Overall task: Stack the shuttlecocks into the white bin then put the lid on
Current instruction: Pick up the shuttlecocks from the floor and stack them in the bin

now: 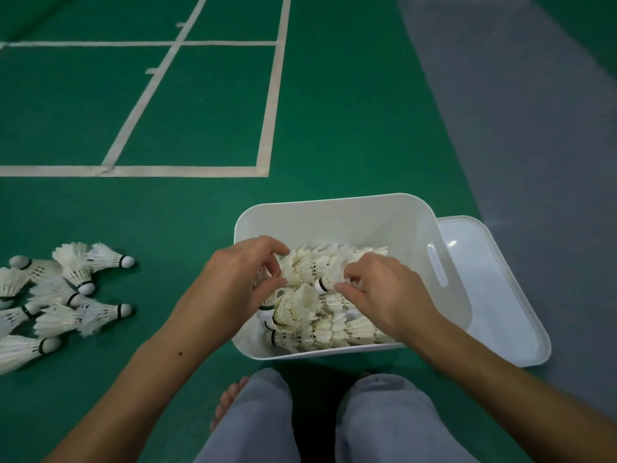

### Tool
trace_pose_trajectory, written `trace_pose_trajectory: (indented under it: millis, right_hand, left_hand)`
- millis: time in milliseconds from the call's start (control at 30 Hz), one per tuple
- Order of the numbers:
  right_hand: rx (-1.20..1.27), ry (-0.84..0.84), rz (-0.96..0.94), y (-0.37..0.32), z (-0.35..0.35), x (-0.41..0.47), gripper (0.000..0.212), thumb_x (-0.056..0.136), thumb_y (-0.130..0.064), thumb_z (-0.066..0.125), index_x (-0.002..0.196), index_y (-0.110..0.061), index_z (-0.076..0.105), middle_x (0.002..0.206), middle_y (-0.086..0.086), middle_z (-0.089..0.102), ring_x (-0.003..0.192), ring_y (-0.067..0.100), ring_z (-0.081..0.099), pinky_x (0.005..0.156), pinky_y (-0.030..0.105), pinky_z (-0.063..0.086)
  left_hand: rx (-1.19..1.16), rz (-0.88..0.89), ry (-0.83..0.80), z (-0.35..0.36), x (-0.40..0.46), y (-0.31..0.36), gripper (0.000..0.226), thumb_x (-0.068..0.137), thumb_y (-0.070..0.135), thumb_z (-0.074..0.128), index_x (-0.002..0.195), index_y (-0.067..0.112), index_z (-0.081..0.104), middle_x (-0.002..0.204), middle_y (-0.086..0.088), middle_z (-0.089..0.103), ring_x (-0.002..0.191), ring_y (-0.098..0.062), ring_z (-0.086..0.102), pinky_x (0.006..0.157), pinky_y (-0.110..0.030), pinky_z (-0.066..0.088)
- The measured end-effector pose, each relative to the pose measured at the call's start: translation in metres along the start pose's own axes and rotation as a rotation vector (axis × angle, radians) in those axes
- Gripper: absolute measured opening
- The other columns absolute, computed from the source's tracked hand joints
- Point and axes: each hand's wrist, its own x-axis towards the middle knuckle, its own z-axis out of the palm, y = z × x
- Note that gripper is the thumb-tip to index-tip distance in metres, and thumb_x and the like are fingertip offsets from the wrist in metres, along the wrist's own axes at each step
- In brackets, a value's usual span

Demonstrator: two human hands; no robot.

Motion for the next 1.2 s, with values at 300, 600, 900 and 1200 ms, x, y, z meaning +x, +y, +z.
trace_pose_trajectory:
  millis: [300, 600, 900, 1200]
  right_hand:
    - [-0.058, -0.111, -0.032, -0.015, 0.024, 0.01, 0.035, 0.096, -0.045, 0.063, 0.071, -0.021, 0.063, 0.07, -0.005, 0.068, 0.066, 0.013, 0.063, 0.05, 0.026, 0.035]
    - [0.15, -0.448, -0.08, -0.014, 0.032, 0.026, 0.02, 0.1, -0.033, 0.067, 0.1, -0.014, 0.073, 0.102, 0.002, 0.075, 0.087, 0.02, 0.07, 0.073, 0.033, 0.054]
    - [0.269, -0.06, -0.167, -0.016, -0.018, 0.006, 0.056, 0.089, -0.047, 0.077, 0.14, -0.037, 0.056, 0.133, -0.014, 0.053, 0.116, 0.007, 0.056, 0.097, 0.032, 0.052]
    - [0.095, 0.064, -0.184, -0.007, -0.019, 0.002, 0.021, 0.099, -0.046, 0.064, 0.092, -0.027, 0.062, 0.088, -0.011, 0.065, 0.084, 0.015, 0.059, 0.072, 0.039, 0.053]
  left_hand:
    - [0.124, 0.202, 0.141, 0.003, -0.002, 0.001, 0.015, 0.082, 0.027, 0.084, 0.094, 0.021, 0.077, 0.084, 0.012, 0.072, 0.092, -0.017, 0.062, 0.072, -0.039, 0.055]
    - [0.101, 0.253, 0.151, 0.008, -0.003, -0.009, 0.008, 0.085, 0.031, 0.079, 0.086, 0.023, 0.076, 0.087, 0.014, 0.07, 0.101, -0.02, 0.059, 0.082, -0.04, 0.052]
    - [-0.081, 0.221, 0.048, 0.012, 0.0, -0.016, 0.009, 0.083, 0.023, 0.085, 0.086, 0.025, 0.076, 0.106, 0.011, 0.055, 0.092, -0.008, 0.061, 0.079, -0.028, 0.051]
    - [-0.244, 0.017, 0.031, 0.023, 0.017, -0.007, 0.026, 0.092, 0.019, 0.078, 0.112, 0.029, 0.065, 0.114, 0.013, 0.063, 0.095, -0.002, 0.07, 0.088, -0.027, 0.06]
